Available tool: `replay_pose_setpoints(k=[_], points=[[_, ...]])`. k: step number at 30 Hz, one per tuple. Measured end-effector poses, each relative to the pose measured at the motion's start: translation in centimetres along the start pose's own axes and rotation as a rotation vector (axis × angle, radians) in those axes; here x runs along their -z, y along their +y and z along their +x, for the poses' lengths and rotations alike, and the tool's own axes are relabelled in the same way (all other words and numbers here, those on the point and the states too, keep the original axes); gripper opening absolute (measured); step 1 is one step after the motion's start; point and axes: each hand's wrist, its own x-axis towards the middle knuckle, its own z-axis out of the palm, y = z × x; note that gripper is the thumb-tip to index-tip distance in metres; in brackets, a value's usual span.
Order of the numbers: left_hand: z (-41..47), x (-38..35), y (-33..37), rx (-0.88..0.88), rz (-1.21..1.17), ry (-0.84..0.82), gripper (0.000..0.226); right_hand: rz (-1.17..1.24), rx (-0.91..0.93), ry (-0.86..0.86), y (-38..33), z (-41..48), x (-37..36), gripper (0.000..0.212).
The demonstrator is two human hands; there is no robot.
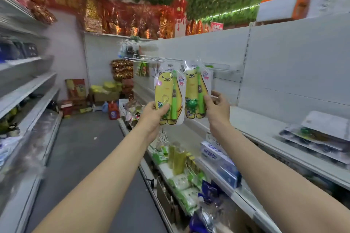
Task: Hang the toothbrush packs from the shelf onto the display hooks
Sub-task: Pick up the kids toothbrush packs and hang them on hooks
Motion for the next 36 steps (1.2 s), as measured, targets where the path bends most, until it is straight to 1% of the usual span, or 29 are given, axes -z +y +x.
replay_pose_setpoints(k=[3,6,8,11,15,19,22,26,31,34,36], points=[[6.4,4.2,0.9,-0.021,0.033,0.021,0.036,-0.007,0.009,-0.008,2.3,4.2,-7.0,0.014],[12.4,9.2,1.0,-0.021,0.047,0.042,0.039,-0.047,0.018,-0.011,5.3,6.9,-13.6,0.013],[16.7,12.6,1.0,-0.025,0.033,0.035,0.035,-0.064,0.014,-0.004,7.5,8.6,-18.0,0.014],[22.4,17.3,0.9,-0.022,0.027,-0.030,0.020,-0.068,0.020,0.065,10.5,10.7,-23.6,0.015],[29.7,22.7,0.7,0.015,0.005,-0.121,0.020,-0.056,-0.011,0.155,13.9,12.9,-30.3,0.016],[36.5,26.7,1.8,0.049,-0.009,-0.164,0.024,-0.092,-0.070,0.217,16.3,15.7,-35.8,0.019],[41.9,28.1,1.7,0.053,-0.028,-0.214,0.029,-0.108,-0.069,0.252,18.1,18.6,-38.7,0.017],[48.2,28.4,-0.5,0.086,-0.051,-0.289,0.034,-0.120,-0.069,0.325,21.7,23.1,-41.3,0.018],[56.5,27.2,-3.0,0.128,-0.076,-0.370,0.023,-0.168,-0.016,0.406,26.2,29.8,-42.5,0.012],[61.0,26.4,-3.6,0.176,-0.092,-0.423,0.025,-0.175,-0.018,0.469,27.3,33.8,-43.3,0.013],[63.7,26.1,-3.8,0.178,-0.088,-0.460,0.029,-0.171,-0.014,0.477,27.6,36.1,-44.0,0.015]])
